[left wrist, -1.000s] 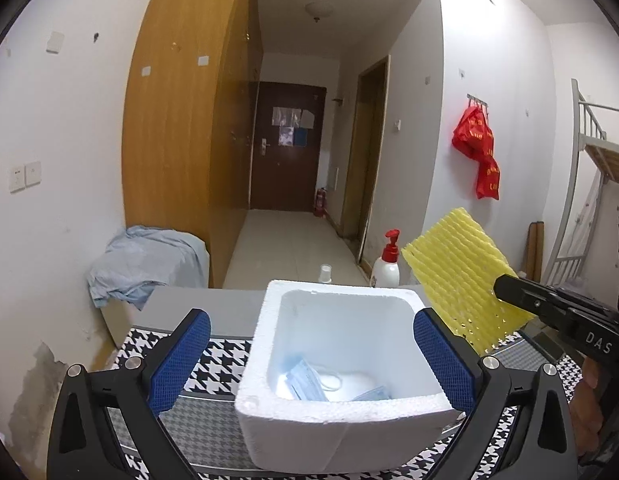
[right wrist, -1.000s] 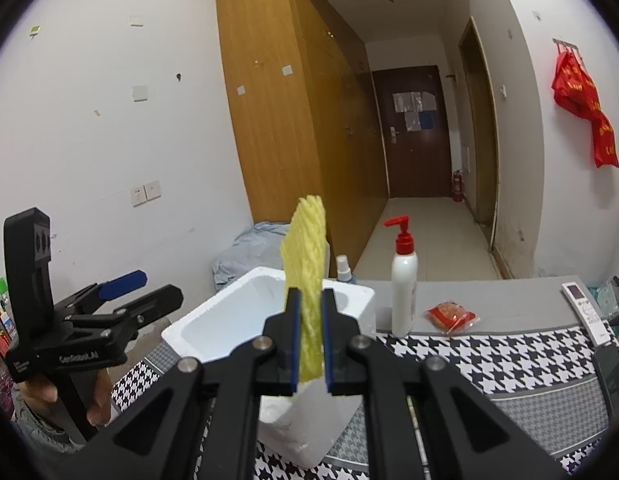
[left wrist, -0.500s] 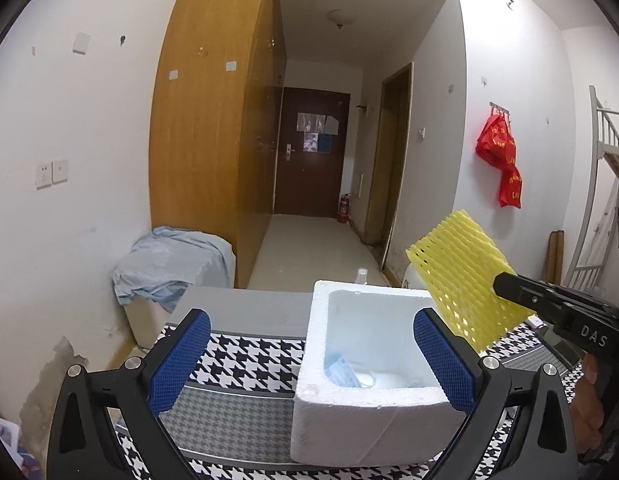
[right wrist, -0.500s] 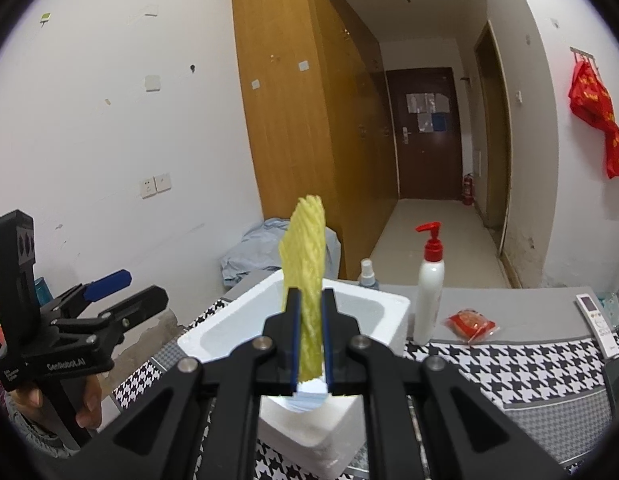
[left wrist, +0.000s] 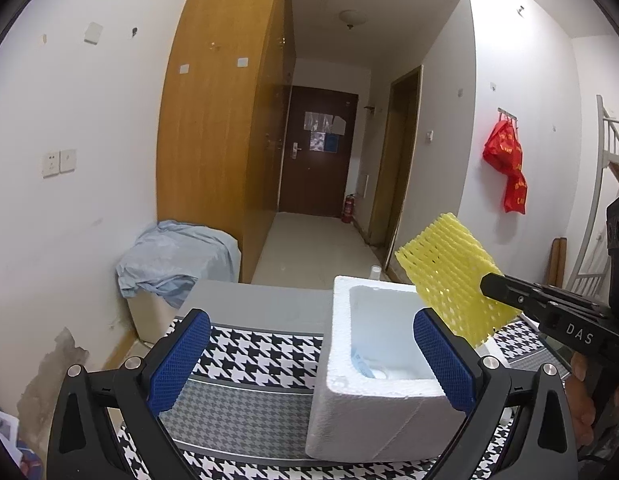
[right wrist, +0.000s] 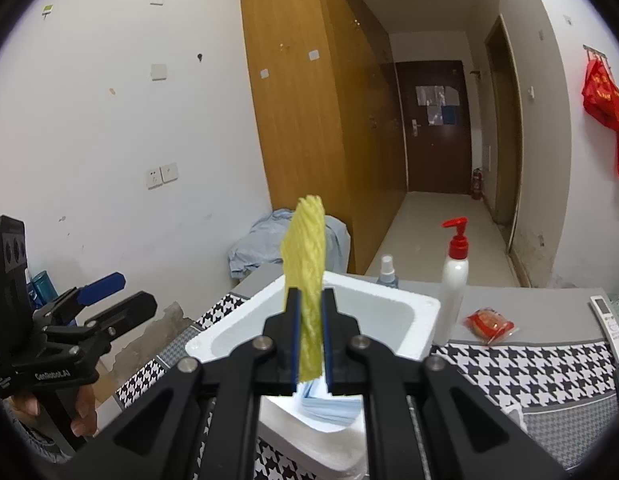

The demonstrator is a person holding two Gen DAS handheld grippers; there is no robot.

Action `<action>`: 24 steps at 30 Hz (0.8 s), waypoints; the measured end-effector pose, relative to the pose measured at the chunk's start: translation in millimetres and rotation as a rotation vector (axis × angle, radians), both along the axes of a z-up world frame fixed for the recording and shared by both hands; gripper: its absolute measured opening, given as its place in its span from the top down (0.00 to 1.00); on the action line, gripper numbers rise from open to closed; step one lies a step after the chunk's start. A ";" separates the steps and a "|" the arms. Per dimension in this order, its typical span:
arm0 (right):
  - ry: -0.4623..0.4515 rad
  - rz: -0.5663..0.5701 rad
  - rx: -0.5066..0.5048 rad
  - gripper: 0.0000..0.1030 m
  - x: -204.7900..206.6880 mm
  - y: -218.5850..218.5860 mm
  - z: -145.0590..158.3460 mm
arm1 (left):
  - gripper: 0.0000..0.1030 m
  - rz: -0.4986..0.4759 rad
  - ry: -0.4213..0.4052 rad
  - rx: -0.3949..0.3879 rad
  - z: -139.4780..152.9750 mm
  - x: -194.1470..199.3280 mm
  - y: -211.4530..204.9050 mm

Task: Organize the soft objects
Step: 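Move the right gripper over the box and release the yellow net inside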

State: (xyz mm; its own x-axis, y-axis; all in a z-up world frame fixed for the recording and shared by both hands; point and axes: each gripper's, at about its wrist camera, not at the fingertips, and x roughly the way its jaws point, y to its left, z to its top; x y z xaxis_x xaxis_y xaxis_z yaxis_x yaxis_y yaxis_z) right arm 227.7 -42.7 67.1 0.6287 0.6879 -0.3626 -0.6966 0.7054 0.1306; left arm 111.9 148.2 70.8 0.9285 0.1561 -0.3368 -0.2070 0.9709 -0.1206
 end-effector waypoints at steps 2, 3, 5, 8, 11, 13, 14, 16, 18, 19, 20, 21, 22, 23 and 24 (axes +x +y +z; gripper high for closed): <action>0.002 0.002 -0.003 0.88 1.5 2.3 -0.1 | 0.01 0.005 -0.001 -0.002 -0.7 -1.9 1.8; 0.001 0.002 -0.007 0.88 2.2 3.3 -0.2 | 0.01 0.007 0.000 -0.004 -1.0 -2.5 3.3; 0.000 -0.005 -0.010 0.88 3.5 5.3 -0.8 | 0.01 0.011 -0.001 -0.003 -2.0 -3.9 6.6; 0.008 -0.005 -0.011 0.88 5.2 8.4 -1.7 | 0.01 0.022 -0.005 -0.005 -2.2 -5.2 9.1; 0.010 0.001 -0.023 0.88 5.1 13.9 -3.5 | 0.01 0.018 0.001 -0.009 -4.2 -4.6 10.8; 0.013 -0.003 -0.029 0.88 6.1 17.4 -4.6 | 0.01 0.018 -0.002 -0.014 -4.3 -5.5 11.9; 0.014 -0.003 -0.034 0.88 6.7 19.3 -5.1 | 0.01 0.021 -0.007 -0.021 -4.3 -6.5 14.1; 0.018 -0.001 -0.043 0.88 7.7 22.7 -6.2 | 0.01 0.030 -0.012 -0.031 -3.7 -6.4 18.2; 0.026 -0.003 -0.052 0.88 9.4 25.9 -7.3 | 0.01 0.031 -0.012 -0.035 -5.0 -7.5 20.9; 0.029 -0.003 -0.055 0.88 10.6 27.0 -7.7 | 0.01 0.032 -0.012 -0.036 -5.8 -8.3 22.1; 0.030 -0.003 -0.063 0.88 11.3 28.8 -8.5 | 0.01 0.035 -0.012 -0.039 -6.4 -8.7 23.0; 0.030 -0.008 -0.072 0.87 11.8 30.8 -9.4 | 0.01 0.036 -0.014 -0.041 -6.5 -8.9 22.9; 0.030 -0.016 -0.077 0.85 12.3 32.3 -10.3 | 0.01 0.040 -0.016 -0.044 -6.8 -9.5 23.9; 0.031 -0.020 -0.080 0.76 12.6 33.5 -11.2 | 0.01 0.045 -0.018 -0.044 -6.7 -10.1 24.9; 0.033 -0.018 -0.083 0.61 12.2 34.5 -12.2 | 0.01 0.048 -0.019 -0.045 -6.5 -10.2 25.4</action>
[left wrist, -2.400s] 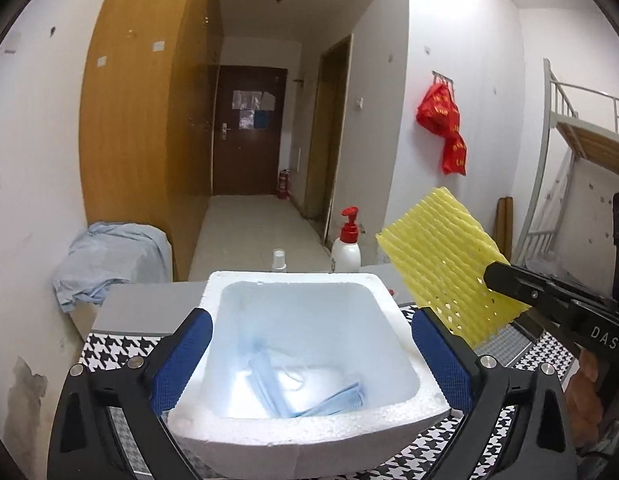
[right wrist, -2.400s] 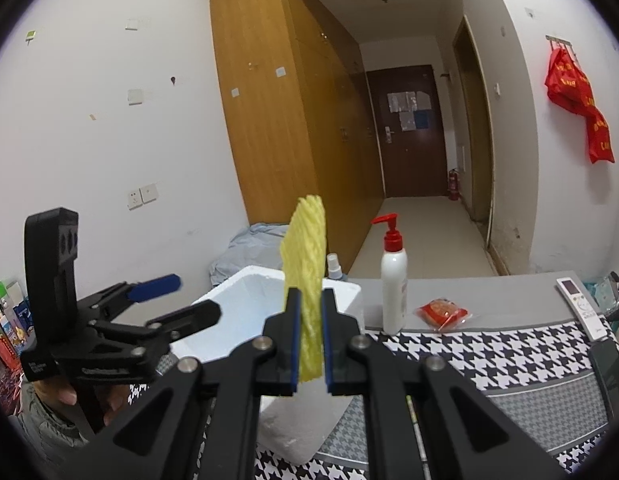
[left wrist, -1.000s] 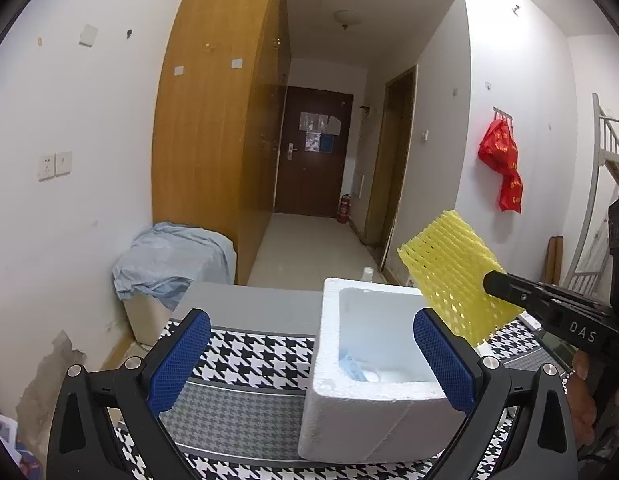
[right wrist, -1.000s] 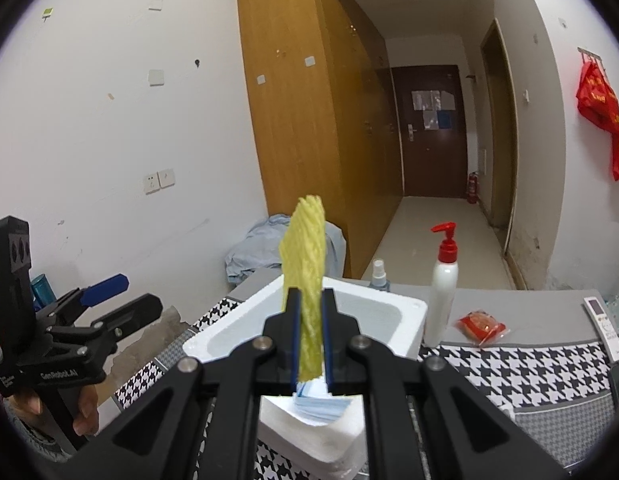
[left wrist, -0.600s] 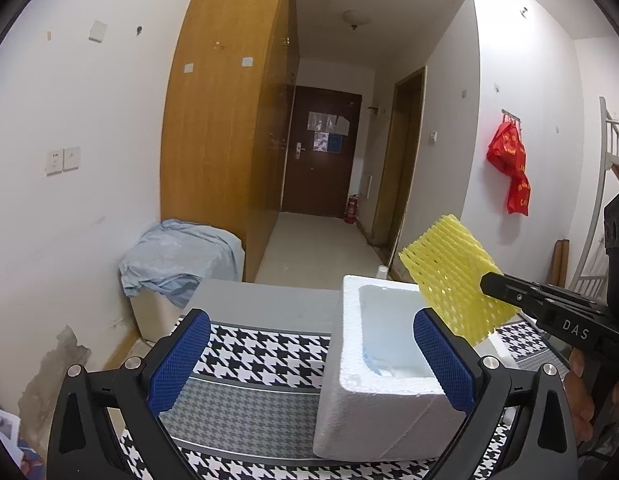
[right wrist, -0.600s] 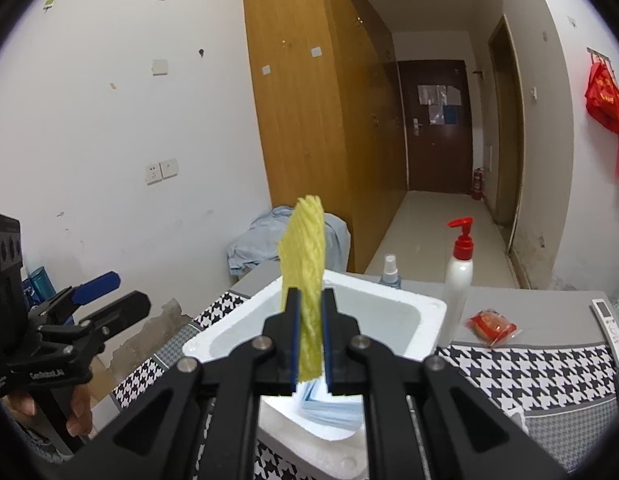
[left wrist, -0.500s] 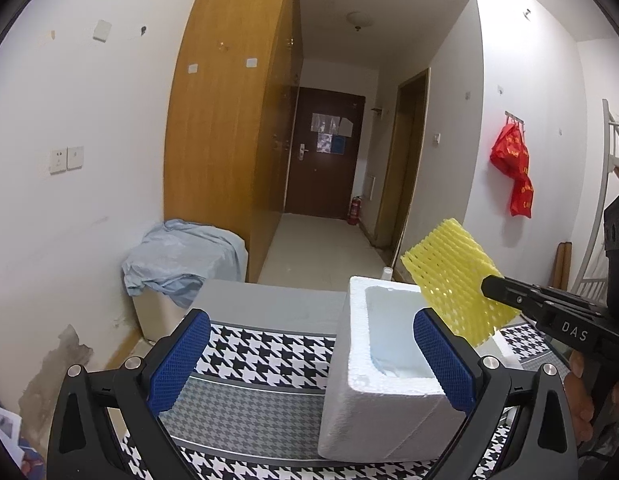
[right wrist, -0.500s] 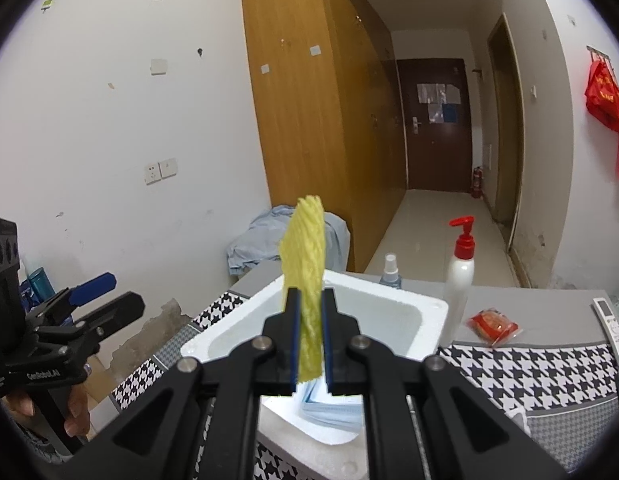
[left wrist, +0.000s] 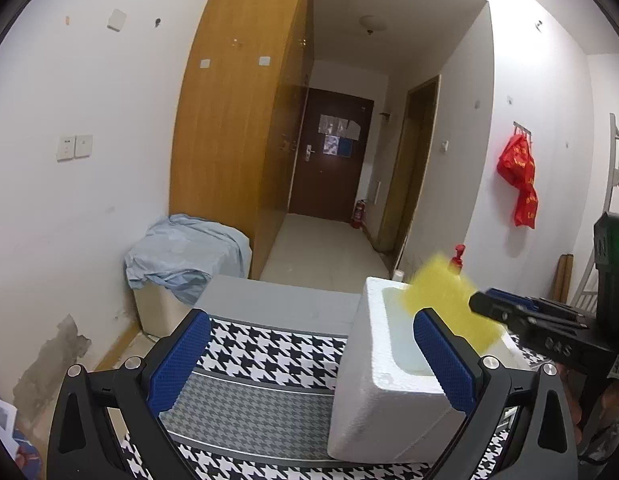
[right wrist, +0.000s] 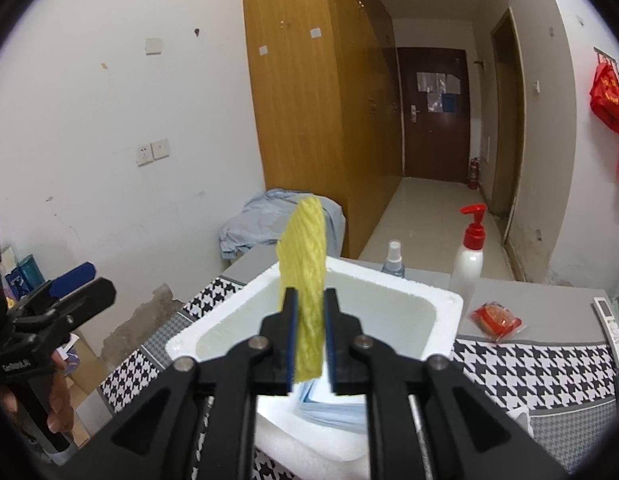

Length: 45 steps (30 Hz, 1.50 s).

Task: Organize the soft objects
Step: 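Move the right gripper over the box and release the yellow net inside, then withdraw both open grippers from the white foam box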

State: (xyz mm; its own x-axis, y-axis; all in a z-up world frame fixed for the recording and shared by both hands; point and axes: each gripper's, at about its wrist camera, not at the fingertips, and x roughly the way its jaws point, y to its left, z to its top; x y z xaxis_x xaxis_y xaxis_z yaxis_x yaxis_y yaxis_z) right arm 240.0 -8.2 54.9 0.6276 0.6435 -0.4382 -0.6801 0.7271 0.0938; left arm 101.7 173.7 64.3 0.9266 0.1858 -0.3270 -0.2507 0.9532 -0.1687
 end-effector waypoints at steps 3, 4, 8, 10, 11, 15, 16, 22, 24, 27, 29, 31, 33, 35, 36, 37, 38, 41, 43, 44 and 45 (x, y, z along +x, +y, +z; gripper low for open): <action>-0.013 0.005 0.006 0.38 -4.1 1.1 0.5 | 0.01 0.004 0.003 -0.007 -1.0 0.6 1.9; -0.018 0.004 0.005 0.37 -5.1 1.2 0.9 | 0.01 0.003 0.004 -0.008 -1.3 1.0 1.9; -0.001 0.034 0.034 0.17 -4.7 -1.3 1.7 | 0.01 0.001 0.004 -0.002 -1.0 0.9 2.1; 0.002 0.046 0.047 0.14 -5.6 -2.4 2.6 | 0.01 0.005 0.002 0.001 -1.1 -0.7 3.1; -0.010 0.048 0.054 0.13 -8.3 -3.2 3.8 | 0.01 0.007 0.001 -0.004 -0.7 -1.1 3.5; -0.036 0.070 0.059 0.04 -16.0 -5.4 7.5 | 0.01 0.007 -0.001 -0.001 0.8 -2.2 0.4; -0.037 0.076 0.060 0.04 -17.8 -6.1 8.4 | 0.01 0.004 0.001 0.005 1.3 -2.1 -1.4; -0.037 0.062 0.056 0.02 -23.6 -11.5 11.3 | 0.01 -0.003 -0.010 0.022 6.5 -8.8 -12.6; -0.050 0.048 0.061 0.02 -27.4 -16.3 13.0 | 0.01 -0.007 -0.012 0.024 8.6 -12.0 -17.0; -0.069 0.044 0.066 0.02 -34.5 -24.6 15.3 | 0.01 -0.012 -0.020 0.039 12.6 -17.8 -25.7; -0.083 0.041 0.066 0.02 -40.8 -30.7 16.7 | 0.01 -0.015 -0.026 0.048 16.4 -21.8 -32.4; -0.092 0.033 0.068 0.02 -45.2 -36.5 18.1 | 0.01 -0.014 -0.031 0.054 18.9 -25.2 -37.6; -0.097 0.035 0.080 0.02 -50.5 -44.7 20.6 | 0.01 -0.016 -0.034 0.060 21.1 -29.7 -44.2; -0.110 0.027 0.089 0.02 -55.3 -53.5 22.0 | 0.01 -0.013 -0.034 0.071 23.3 -34.1 -52.6; -0.115 0.026 0.092 0.02 -57.5 -57.1 22.6 | 0.01 -0.011 -0.035 0.075 24.7 -34.7 -56.0; -0.122 0.024 0.092 0.02 -60.0 -60.4 22.7 | 0.01 -0.009 -0.037 0.080 26.0 -36.0 -59.9; -0.128 0.018 0.094 0.01 -62.4 -64.0 23.0 | 0.01 -0.008 -0.039 0.085 28.0 -36.8 -63.9; -0.131 0.005 0.103 0.00 -66.4 -72.9 24.1 | 0.01 -0.010 -0.040 0.098 29.6 -38.7 -73.0; -0.123 0.005 0.110 0.00 -67.3 -78.4 24.5 | 0.01 -0.017 -0.043 0.099 30.3 -40.2 -75.8; -0.121 0.003 0.114 0.00 -67.6 -79.9 25.2 | 0.01 -0.020 -0.044 0.097 31.5 -40.6 -78.3; -0.120 -0.002 0.119 0.00 -68.1 -82.6 25.4 | 0.01 -0.023 -0.046 0.094 31.8 -40.9 -79.7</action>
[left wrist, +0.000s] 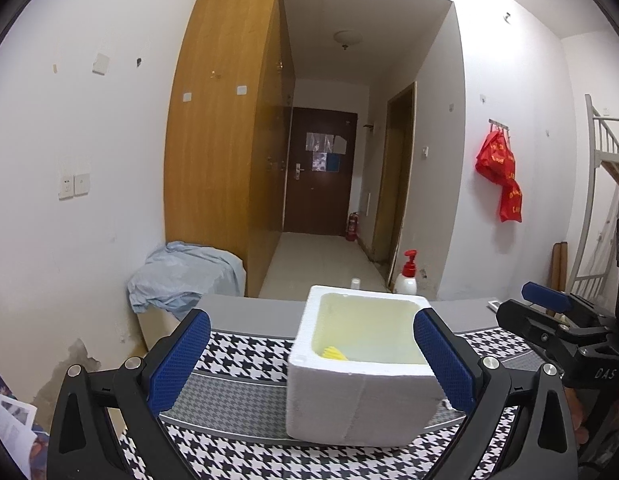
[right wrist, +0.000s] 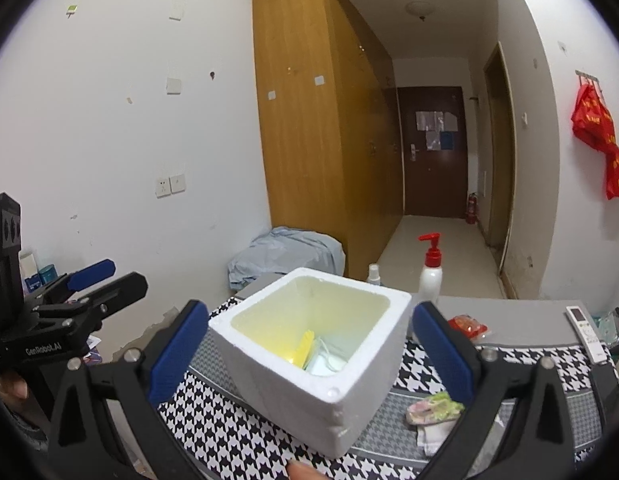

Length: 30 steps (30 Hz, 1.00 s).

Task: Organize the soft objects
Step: 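Withdraw both open grippers from the white foam box, then move both open grippers toward the grey sock and snack bag on the table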

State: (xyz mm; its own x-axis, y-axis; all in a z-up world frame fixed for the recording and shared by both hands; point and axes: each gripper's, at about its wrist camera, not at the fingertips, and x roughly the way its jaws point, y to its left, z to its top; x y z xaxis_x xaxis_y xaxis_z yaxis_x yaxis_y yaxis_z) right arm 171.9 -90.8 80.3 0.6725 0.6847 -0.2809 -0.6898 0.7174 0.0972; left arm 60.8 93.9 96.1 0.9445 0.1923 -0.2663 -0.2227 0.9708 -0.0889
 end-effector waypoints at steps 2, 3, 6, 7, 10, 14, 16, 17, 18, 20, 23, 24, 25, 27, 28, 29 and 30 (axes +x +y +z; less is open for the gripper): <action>-0.004 -0.009 0.006 0.00 -1.8 -5.6 0.1 | 0.01 -0.006 -0.002 0.006 0.6 0.6 -5.1; -0.009 -0.016 0.005 0.00 -3.2 -8.0 0.1 | 0.01 -0.009 -0.004 0.010 0.2 0.0 -7.7; -0.031 -0.057 0.005 0.00 -6.5 -16.7 1.5 | 0.01 -0.030 -0.011 0.006 0.1 0.8 -14.7; -0.038 -0.064 0.004 0.00 -7.5 -19.1 1.8 | 0.01 -0.037 -0.013 0.001 0.0 1.6 -16.5; -0.056 -0.091 -0.006 0.00 -10.7 -25.1 0.7 | 0.01 -0.039 -0.022 0.008 -0.8 3.1 -20.8; -0.065 -0.105 0.002 0.00 -13.9 -33.1 -0.2 | 0.01 -0.052 -0.036 0.023 -2.8 0.3 -24.3; -0.067 -0.113 0.008 0.00 -15.2 -35.2 -1.0 | 0.01 -0.064 -0.036 0.017 -3.9 -0.6 -24.1; -0.068 -0.114 0.010 0.00 -16.1 -35.9 -2.0 | 0.01 -0.068 -0.033 0.017 -4.9 -1.1 -23.5; -0.071 -0.113 0.012 0.00 -17.2 -36.0 -2.6 | 0.01 -0.070 -0.035 0.018 -4.7 -1.9 -23.3; -0.082 -0.126 0.014 0.00 -20.7 -37.5 -5.0 | 0.01 -0.071 -0.046 0.026 -6.0 -5.4 -22.9; -0.091 -0.152 0.019 0.00 -25.4 -39.6 -10.5 | 0.01 -0.075 -0.059 0.041 -9.6 -9.1 -24.9; -0.086 -0.161 0.021 0.00 -25.8 -39.9 -12.2 | 0.01 -0.077 -0.062 0.042 -11.1 -10.1 -25.1; -0.081 -0.166 0.022 0.00 -25.6 -40.4 -13.1 | 0.01 -0.082 -0.064 0.040 -12.7 -10.9 -25.3; -0.068 -0.178 0.021 0.00 -25.4 -40.4 -16.8 | 0.01 -0.095 -0.069 0.040 -17.1 -12.0 -26.5; -0.062 -0.184 0.021 0.00 -25.3 -40.3 -18.7 | 0.01 -0.100 -0.071 0.041 -19.3 -11.8 -27.0; -0.059 -0.189 0.018 0.00 -25.3 -39.9 -21.5 | 0.01 -0.104 -0.072 0.041 -23.1 -11.5 -27.8; -0.058 -0.193 0.016 0.00 -25.8 -39.7 -23.4 | 0.01 -0.110 -0.073 0.036 -25.5 -11.5 -27.6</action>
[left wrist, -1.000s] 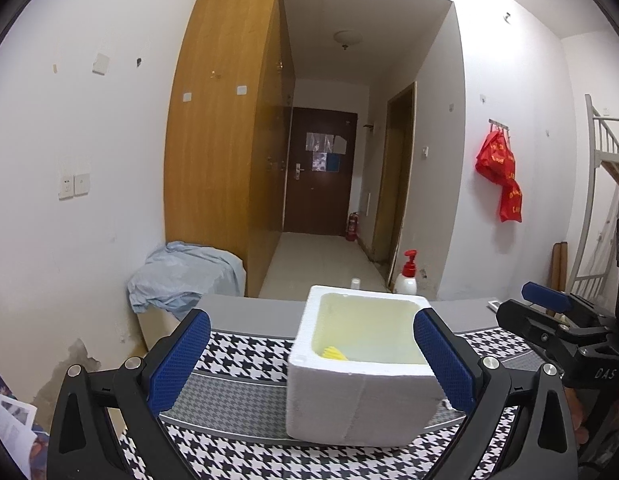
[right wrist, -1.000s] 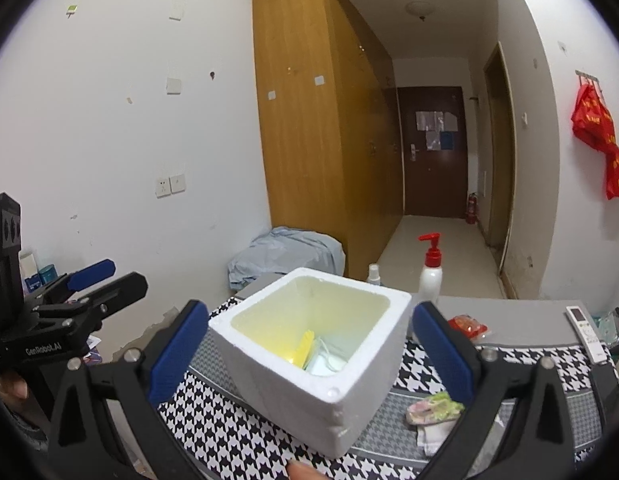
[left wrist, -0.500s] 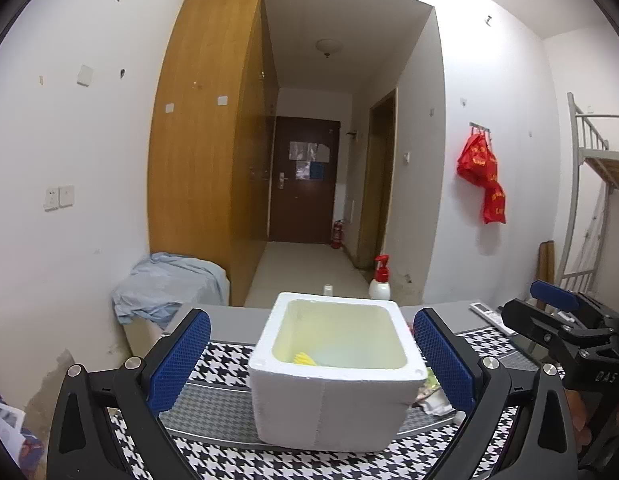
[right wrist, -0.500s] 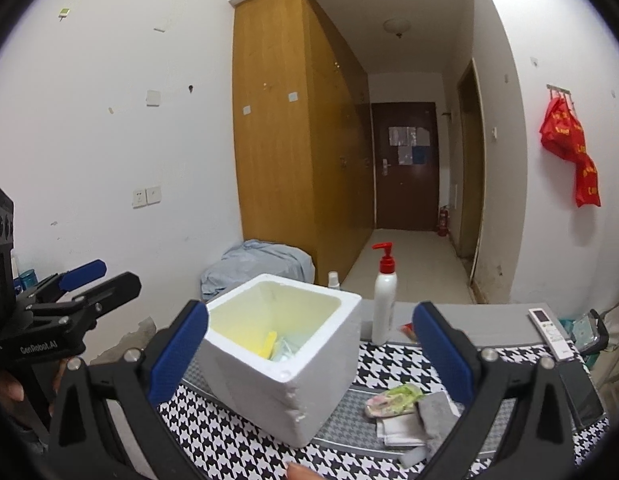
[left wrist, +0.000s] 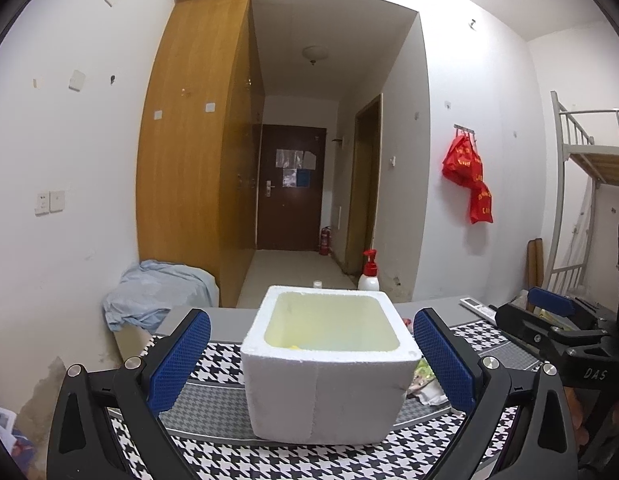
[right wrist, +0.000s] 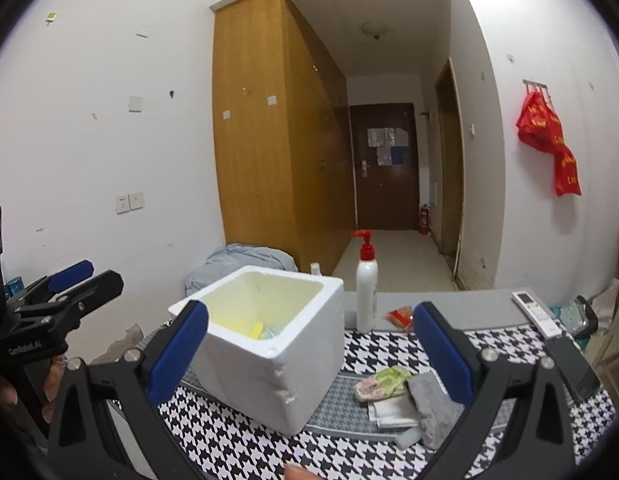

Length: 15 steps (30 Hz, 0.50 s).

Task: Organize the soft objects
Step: 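Move both open grippers toward the grey sock and snack bag on the table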

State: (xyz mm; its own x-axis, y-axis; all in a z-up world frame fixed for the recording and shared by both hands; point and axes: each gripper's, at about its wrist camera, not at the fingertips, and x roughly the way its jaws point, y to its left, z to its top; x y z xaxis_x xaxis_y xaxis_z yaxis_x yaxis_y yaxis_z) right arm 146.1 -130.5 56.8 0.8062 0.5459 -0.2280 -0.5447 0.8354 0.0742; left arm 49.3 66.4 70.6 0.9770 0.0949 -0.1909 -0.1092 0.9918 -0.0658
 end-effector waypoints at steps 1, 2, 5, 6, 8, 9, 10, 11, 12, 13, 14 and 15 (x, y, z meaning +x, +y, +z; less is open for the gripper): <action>0.001 -0.003 0.000 0.00 -0.6 -0.5 -3.5 | 0.01 -0.010 0.006 -0.005 -3.6 1.1 0.1; 0.005 -0.009 -0.002 0.00 -0.4 -0.7 -7.7 | 0.01 -0.020 0.015 -0.010 -7.7 2.7 0.1; 0.026 -0.023 -0.006 0.00 0.6 -4.4 -17.5 | 0.01 -0.040 0.019 -0.019 -13.9 3.9 0.2; 0.030 -0.032 -0.006 0.00 0.3 -6.1 -19.0 | 0.01 -0.046 0.013 -0.021 -14.2 4.7 -1.8; 0.025 -0.032 -0.005 0.00 -2.0 -12.1 -22.1 | 0.01 -0.059 0.004 -0.036 -16.5 5.9 -4.9; 0.020 -0.028 0.002 0.00 -3.3 -15.6 -23.5 | 0.01 -0.066 0.014 -0.037 -18.1 8.4 -7.7; 0.017 -0.027 0.005 0.00 -4.8 -17.6 -25.0 | 0.01 -0.074 0.029 -0.026 -19.6 11.4 -11.9; 0.014 -0.030 0.002 0.00 -5.9 -20.4 -26.8 | 0.01 -0.078 0.031 -0.018 -20.5 11.8 -13.9; 0.013 -0.040 -0.005 0.00 -6.8 -22.1 -28.2 | 0.01 -0.072 0.024 -0.012 -21.7 11.8 -17.8; 0.005 -0.052 -0.009 0.00 -8.2 -24.9 -30.1 | 0.01 -0.063 0.017 -0.011 -23.0 11.7 -21.2; -0.001 -0.058 -0.012 0.00 -9.0 -27.1 -31.6 | 0.01 -0.063 0.018 -0.007 -24.3 12.4 -25.0; -0.002 -0.066 -0.018 0.00 -9.3 -30.1 -33.7 | 0.01 -0.069 0.021 -0.005 -25.8 13.0 -28.1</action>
